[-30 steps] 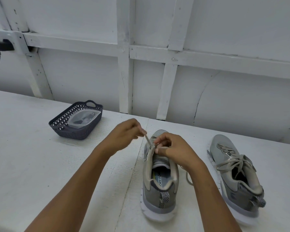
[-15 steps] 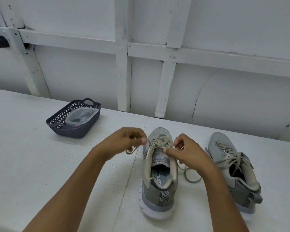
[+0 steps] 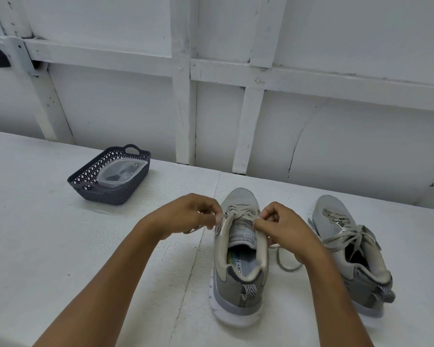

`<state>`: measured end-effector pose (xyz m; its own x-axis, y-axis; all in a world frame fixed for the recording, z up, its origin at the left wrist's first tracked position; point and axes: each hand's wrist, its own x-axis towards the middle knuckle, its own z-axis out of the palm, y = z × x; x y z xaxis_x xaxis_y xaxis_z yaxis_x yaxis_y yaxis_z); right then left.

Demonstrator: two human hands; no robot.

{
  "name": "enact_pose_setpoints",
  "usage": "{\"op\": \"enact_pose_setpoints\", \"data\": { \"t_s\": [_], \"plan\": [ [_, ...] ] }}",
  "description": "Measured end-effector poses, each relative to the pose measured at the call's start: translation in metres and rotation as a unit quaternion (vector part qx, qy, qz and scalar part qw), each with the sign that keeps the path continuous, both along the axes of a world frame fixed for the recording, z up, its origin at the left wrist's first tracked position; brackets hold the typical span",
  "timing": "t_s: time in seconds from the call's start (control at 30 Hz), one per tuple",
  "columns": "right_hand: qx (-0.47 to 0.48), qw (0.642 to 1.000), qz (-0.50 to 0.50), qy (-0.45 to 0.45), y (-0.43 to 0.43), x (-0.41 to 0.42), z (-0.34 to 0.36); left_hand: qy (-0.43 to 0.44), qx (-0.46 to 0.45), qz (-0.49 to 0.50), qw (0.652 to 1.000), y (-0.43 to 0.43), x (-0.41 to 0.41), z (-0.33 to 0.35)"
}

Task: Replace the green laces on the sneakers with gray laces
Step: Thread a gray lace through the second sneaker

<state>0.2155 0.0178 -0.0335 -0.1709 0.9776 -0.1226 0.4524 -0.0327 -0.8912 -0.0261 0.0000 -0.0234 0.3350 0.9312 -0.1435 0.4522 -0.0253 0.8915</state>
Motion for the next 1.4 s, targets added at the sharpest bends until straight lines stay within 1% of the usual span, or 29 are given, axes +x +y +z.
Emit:
{"op": "enact_pose_setpoints", "data": {
  "t_s": [0.03, 0.07, 0.1, 0.17, 0.23, 0.3, 0.37, 0.4, 0.43, 0.5, 0.53, 0.57, 0.63, 0.7, 0.8, 0.93, 1.03, 1.17, 1.27, 1.4],
  "plan": [
    [0.001, 1.0, -0.002, -0.001, 0.0, 0.0, 0.0, -0.038, 0.012, 0.019, 0.999, 0.001, -0.001, 0.002],
    [0.003, 1.0, -0.005, -0.003, 0.0, 0.002, 0.0, -0.095, 0.016, 0.039, 0.995, 0.002, -0.002, 0.004],
    [0.005, 1.0, -0.007, -0.003, 0.0, 0.002, 0.0, -0.165, 0.013, 0.061, 0.984, 0.004, -0.003, 0.004],
    [0.005, 1.0, -0.005, -0.006, 0.001, 0.001, 0.0, -0.29, -0.004, 0.098, 0.952, 0.008, -0.005, 0.001],
    [0.005, 1.0, -0.002, -0.013, 0.001, 0.0, 0.0, -0.361, -0.023, 0.105, 0.926, 0.009, -0.001, -0.005],
    [0.002, 1.0, 0.0, -0.018, 0.001, -0.002, 0.001, -0.384, -0.044, 0.105, 0.916, 0.009, 0.003, -0.009],
    [0.0, 1.0, 0.007, -0.02, 0.001, -0.003, 0.0, -0.351, -0.058, 0.13, 0.926, 0.008, 0.006, -0.008],
    [0.004, 1.0, 0.012, -0.024, 0.001, -0.003, -0.001, -0.312, -0.055, 0.143, 0.938, 0.01, 0.005, -0.008],
    [0.013, 0.999, 0.018, -0.029, 0.001, -0.003, -0.001, -0.258, -0.037, 0.152, 0.953, 0.011, 0.004, -0.007],
    [0.043, 0.998, 0.03, -0.034, 0.001, -0.005, 0.001, -0.122, 0.01, 0.15, 0.981, 0.013, 0.002, -0.009],
    [0.056, 0.997, 0.038, -0.035, 0.002, -0.006, 0.002, -0.066, 0.032, 0.14, 0.988, 0.013, 0.001, -0.009],
    [0.071, 0.996, 0.048, -0.04, 0.002, -0.008, 0.005, -0.03, 0.053, 0.124, 0.99, 0.012, 0.0, -0.008],
    [0.098, 0.988, 0.081, -0.083, 0.005, -0.011, 0.011, 0.002, 0.078, 0.069, 0.995, 0.009, 0.002, -0.004],
    [0.109, 0.977, 0.113, -0.142, 0.008, -0.015, 0.017, 0.036, 0.084, 0.017, 0.996, 0.006, 0.004, 0.0],
    [0.113, 0.964, 0.134, -0.201, 0.013, -0.021, 0.027, 0.05, 0.086, 0.001, 0.995, 0.006, 0.005, -0.002],
    [0.133, 0.949, 0.15, -0.243, 0.016, -0.025, 0.032, 0.042, 0.09, 0.01, 0.995, 0.004, 0.008, -0.008],
    [0.142, 0.949, 0.165, -0.23, 0.015, -0.026, 0.029, 0.021, 0.105, 0.054, 0.993, 0.005, 0.007, -0.013],
    [0.139, 0.949, 0.193, -0.209, 0.015, -0.028, 0.026, -0.001, 0.109, 0.043, 0.993, 0.004, 0.006, -0.012],
    [0.14, 0.956, 0.172, -0.193, 0.016, -0.03, 0.021, 0.042, 0.145, 0.035, 0.988, 0.006, 0.005, -0.014],
    [0.124, 0.964, 0.152, -0.179, 0.016, -0.031, 0.014, 0.066, 0.179, 0.05, 0.98, 0.007, 0.006, -0.019]
  ]
}}
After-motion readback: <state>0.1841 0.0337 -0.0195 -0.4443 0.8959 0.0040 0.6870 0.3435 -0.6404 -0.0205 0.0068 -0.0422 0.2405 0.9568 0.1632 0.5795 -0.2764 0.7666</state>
